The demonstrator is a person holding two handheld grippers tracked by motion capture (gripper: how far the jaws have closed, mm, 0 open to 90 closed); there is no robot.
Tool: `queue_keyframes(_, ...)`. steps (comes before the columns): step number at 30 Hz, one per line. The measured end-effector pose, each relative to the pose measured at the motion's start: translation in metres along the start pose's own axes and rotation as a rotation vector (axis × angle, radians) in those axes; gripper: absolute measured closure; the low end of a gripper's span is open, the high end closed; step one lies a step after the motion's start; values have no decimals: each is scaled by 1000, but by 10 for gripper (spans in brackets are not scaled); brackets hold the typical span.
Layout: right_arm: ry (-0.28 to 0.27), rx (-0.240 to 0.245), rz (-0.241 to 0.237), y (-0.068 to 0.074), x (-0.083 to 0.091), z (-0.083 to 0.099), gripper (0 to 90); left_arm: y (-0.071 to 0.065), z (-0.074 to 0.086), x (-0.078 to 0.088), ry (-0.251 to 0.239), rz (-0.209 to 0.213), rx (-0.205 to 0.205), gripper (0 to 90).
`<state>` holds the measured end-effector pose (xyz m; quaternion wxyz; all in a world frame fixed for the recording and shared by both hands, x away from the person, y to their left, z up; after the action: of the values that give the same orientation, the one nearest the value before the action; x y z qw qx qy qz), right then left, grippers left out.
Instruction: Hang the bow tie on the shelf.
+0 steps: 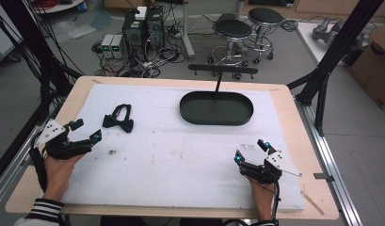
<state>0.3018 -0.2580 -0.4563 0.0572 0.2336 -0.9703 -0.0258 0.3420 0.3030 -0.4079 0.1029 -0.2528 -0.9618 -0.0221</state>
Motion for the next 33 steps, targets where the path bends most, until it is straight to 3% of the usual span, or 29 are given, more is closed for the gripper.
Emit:
queue_keyframes(5,0,0,0,0,0,0,52,1,-15,-11,51,0,-25,146)
queue_keyframes(14,0,0,0,0,0,0,52,8,-30,-30,126,1,-23,147)
queue_keyframes(22,-1,2,-2,-1,0,0,52,16,-37,-46,198,-12,-20,150)
queue_keyframes(33,0,-3,2,-1,0,0,52,23,-39,-76,334,-20,-39,153)
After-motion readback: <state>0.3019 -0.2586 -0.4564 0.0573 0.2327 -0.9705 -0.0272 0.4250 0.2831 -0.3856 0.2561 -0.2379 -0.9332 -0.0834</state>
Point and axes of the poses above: each handheld gripper's, and its own axes: x roughly backward along the jaws, z roughly out of its underside, y roughly to its left, the point moved 4 cm from there along -x, roughly forward along the jaws, and after that the axes turned 1 degree about -x, right-handed, at the moved point
